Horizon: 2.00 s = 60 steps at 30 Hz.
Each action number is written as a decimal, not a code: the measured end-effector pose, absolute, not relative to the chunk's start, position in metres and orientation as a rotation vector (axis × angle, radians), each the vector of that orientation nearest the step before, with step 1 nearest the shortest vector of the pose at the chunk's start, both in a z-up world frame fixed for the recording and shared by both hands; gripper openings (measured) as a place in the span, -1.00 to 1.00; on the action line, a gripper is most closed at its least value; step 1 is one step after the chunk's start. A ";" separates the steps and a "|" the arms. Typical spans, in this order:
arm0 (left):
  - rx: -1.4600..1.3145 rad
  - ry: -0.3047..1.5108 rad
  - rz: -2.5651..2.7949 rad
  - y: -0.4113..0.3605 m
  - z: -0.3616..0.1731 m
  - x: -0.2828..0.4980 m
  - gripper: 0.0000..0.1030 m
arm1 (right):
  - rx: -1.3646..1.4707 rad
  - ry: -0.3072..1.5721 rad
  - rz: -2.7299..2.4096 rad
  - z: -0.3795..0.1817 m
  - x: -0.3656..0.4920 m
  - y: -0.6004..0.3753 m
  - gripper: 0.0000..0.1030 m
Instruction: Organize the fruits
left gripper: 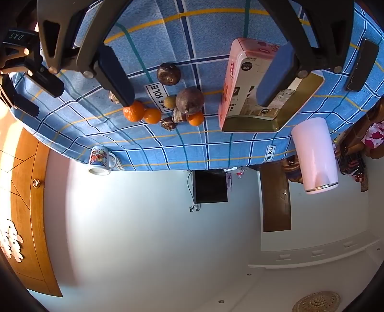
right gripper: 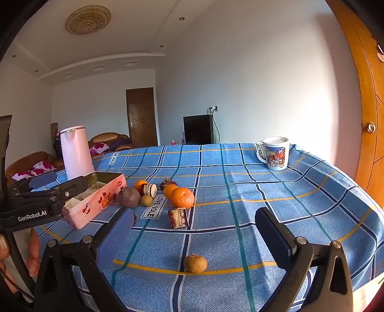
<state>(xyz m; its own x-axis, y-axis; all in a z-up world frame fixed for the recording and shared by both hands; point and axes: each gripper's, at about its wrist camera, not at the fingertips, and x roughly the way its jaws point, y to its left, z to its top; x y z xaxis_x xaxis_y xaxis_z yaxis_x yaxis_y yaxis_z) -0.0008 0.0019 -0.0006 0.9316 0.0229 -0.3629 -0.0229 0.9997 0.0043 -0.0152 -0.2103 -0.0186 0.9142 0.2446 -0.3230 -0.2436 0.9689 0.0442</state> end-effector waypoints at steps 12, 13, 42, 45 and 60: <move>-0.009 0.371 0.022 0.002 -0.002 -0.002 1.00 | 0.004 0.334 0.250 -0.019 -0.015 -0.210 0.98; -0.009 0.370 0.023 0.002 -0.002 -0.002 1.00 | 0.004 0.334 0.250 -0.019 -0.015 -0.210 0.98; -0.011 0.372 0.024 0.003 -0.003 -0.001 1.00 | 0.000 0.336 0.255 -0.020 -0.014 -0.207 0.98; -0.011 0.372 0.024 0.003 -0.004 -0.001 1.00 | 0.000 0.337 0.255 -0.020 -0.014 -0.207 0.98; 0.003 0.405 -0.004 0.001 -0.021 0.005 1.00 | -0.050 0.380 0.223 -0.038 -0.009 -0.207 0.98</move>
